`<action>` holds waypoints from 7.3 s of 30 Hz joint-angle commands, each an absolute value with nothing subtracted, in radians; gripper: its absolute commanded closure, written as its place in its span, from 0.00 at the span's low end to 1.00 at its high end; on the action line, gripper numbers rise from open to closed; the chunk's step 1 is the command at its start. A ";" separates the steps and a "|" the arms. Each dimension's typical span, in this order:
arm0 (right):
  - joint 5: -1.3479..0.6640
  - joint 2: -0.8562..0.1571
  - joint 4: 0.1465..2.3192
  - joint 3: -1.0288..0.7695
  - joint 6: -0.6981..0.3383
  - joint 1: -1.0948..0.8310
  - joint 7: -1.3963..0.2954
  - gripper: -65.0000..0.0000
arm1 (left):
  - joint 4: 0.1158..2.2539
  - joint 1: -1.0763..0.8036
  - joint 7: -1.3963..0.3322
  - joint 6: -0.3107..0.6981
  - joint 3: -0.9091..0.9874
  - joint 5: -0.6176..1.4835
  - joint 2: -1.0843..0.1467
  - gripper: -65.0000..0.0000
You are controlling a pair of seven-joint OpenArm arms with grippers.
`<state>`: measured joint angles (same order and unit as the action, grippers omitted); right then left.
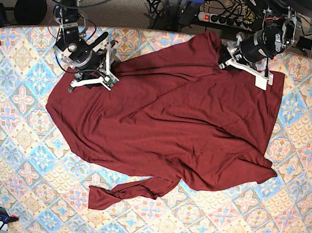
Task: Layout the t-shirt on the table in an organized manner, then fold the t-shirt properly
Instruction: 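Grasp the collar-end fabric with the right gripper beside the left gripper, then pull the collar end apart, grippers moving away from each other, then hold the collar-end corners and drag them outward to stretch the shirt edge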
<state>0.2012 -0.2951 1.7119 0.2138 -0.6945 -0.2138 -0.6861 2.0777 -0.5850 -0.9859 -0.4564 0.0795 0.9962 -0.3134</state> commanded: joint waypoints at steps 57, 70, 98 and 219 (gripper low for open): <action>0.174 -0.328 1.788 -0.147 -0.698 -0.202 -0.708 0.69 | 2.086 -0.748 -0.983 -0.153 0.647 1.481 -0.481 1.00; 0.143 -0.329 1.709 -0.292 -0.698 -0.193 -0.710 0.68 | 2.086 -0.743 -1.064 -0.151 0.604 1.480 -0.456 1.00; 0.139 -0.328 1.596 -0.300 -0.698 0.027 -0.808 0.60 | 1.931 -0.492 -1.112 -0.151 0.450 1.171 -0.239 1.00; -0.170 -0.392 1.438 -0.616 -0.698 -0.067 -0.891 0.99 | 1.655 -0.423 -1.285 -0.154 0.427 1.254 -0.288 0.23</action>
